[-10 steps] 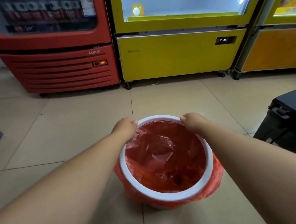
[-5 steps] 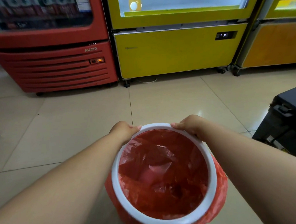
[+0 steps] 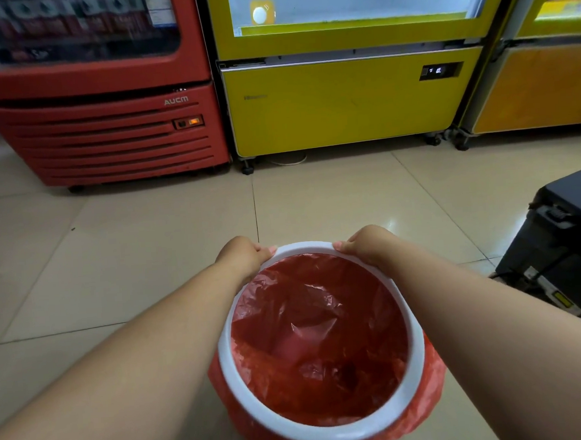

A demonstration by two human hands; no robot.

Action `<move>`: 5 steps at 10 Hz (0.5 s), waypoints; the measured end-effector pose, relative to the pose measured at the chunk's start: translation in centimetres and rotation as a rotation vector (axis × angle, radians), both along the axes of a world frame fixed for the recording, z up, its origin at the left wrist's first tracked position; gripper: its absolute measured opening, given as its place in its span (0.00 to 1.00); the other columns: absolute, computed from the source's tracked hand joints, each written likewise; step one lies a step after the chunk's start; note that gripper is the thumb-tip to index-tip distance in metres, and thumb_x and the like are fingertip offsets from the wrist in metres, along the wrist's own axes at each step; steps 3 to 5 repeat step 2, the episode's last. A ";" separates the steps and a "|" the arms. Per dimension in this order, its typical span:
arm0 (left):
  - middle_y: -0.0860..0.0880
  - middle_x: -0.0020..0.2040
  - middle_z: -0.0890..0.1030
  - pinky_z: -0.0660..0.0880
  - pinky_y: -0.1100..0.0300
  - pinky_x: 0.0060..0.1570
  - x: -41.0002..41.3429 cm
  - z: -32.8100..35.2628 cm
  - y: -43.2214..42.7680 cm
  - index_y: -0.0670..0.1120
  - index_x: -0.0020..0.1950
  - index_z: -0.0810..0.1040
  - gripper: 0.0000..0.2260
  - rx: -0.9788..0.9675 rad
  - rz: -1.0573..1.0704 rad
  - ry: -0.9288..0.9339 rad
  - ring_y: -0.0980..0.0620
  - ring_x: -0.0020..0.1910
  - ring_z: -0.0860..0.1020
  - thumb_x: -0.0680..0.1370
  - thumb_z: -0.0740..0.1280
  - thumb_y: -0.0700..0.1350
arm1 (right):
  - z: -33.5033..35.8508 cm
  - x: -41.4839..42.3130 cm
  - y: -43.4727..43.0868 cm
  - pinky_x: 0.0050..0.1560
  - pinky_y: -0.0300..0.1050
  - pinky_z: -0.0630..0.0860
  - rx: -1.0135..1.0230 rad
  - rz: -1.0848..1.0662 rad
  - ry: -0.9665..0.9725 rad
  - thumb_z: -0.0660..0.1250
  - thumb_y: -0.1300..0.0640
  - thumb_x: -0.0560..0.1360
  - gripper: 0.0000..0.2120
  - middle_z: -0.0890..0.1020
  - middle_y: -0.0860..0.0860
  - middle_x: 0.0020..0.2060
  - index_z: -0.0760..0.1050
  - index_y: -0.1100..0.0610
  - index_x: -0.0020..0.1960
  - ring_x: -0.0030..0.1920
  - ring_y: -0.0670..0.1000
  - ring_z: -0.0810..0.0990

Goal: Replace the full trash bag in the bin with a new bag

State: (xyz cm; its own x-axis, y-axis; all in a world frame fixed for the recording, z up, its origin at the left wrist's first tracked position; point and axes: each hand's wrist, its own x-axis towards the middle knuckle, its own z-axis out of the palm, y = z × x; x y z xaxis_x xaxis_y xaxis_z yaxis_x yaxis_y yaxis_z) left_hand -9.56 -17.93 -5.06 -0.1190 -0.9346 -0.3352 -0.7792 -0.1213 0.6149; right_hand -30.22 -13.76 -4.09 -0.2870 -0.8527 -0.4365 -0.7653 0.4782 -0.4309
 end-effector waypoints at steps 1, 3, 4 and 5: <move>0.40 0.53 0.81 0.68 0.59 0.47 -0.1 0.5 0.5 0.39 0.55 0.80 0.18 0.003 0.003 -0.007 0.42 0.47 0.76 0.77 0.63 0.53 | 0.5 0.3 0.3 0.61 0.48 0.70 0.042 0.011 0.074 0.58 0.40 0.77 0.29 0.78 0.59 0.61 0.73 0.63 0.64 0.62 0.60 0.75; 0.38 0.57 0.80 0.70 0.55 0.50 0.4 2.1 0.9 0.41 0.52 0.80 0.19 -0.071 0.064 -0.003 0.39 0.55 0.77 0.78 0.59 0.55 | 2.3 0.1 0.8 0.56 0.46 0.71 -0.052 -0.079 0.066 0.55 0.43 0.79 0.25 0.78 0.58 0.56 0.71 0.58 0.68 0.57 0.58 0.76; 0.38 0.57 0.80 0.70 0.55 0.50 0.4 2.1 0.9 0.41 0.52 0.80 0.19 -0.071 0.064 -0.003 0.39 0.55 0.77 0.78 0.59 0.55 | 2.3 0.1 0.8 0.56 0.46 0.71 -0.052 -0.079 0.066 0.55 0.43 0.79 0.25 0.78 0.58 0.56 0.71 0.58 0.68 0.57 0.58 0.76; 0.38 0.57 0.80 0.70 0.55 0.50 0.4 2.1 0.9 0.41 0.52 0.80 0.19 -0.071 0.064 -0.003 0.39 0.55 0.77 0.78 0.59 0.55 | 2.3 0.1 0.8 0.56 0.46 0.71 -0.052 -0.079 0.066 0.55 0.43 0.79 0.25 0.78 0.58 0.56 0.71 0.58 0.68 0.57 0.58 0.76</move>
